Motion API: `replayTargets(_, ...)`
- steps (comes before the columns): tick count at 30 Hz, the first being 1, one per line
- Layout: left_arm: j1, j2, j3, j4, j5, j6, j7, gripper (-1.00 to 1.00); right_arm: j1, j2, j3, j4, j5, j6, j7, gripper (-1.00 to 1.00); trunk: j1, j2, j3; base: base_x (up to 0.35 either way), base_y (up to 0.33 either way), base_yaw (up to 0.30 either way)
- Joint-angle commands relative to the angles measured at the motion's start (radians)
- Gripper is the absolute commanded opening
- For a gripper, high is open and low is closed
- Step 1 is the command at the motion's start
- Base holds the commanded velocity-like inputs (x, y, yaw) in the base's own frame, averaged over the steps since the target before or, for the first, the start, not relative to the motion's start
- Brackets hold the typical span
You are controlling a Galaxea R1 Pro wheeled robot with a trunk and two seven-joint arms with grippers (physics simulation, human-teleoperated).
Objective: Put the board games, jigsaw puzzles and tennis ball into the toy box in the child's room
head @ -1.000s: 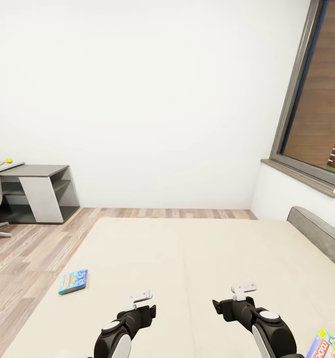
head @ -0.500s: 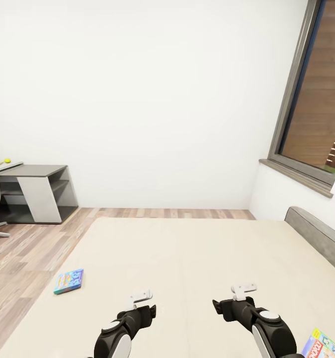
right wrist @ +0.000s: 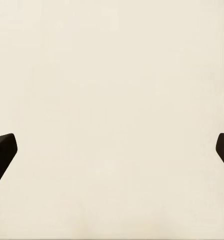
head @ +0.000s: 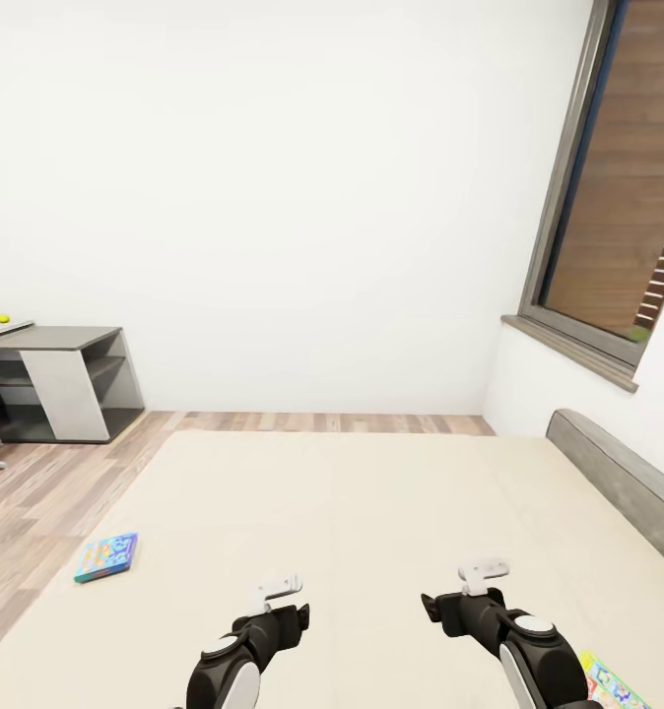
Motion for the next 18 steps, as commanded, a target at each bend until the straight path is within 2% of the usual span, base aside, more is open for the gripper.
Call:
replayTargets(1, -0.001, 0.000, -0.001, -0.001, 0.011, 0.002, 0.010, 1.00, -0.001, -0.001, 0.001, -0.001, 0.000, 0.004, 0.002, 1.00, 0.000, -0.001, -0.001, 0.000, -0.272, 0.000)
replayTargets(18, -0.001, 0.000, -0.001, -0.001, 0.011, 0.002, 0.010, 1.00, -0.001, -0.001, 0.001, -0.001, 0.000, 0.004, 0.002, 1.00, 0.000, -0.001, -0.001, 0.000, -0.277, 0.000)
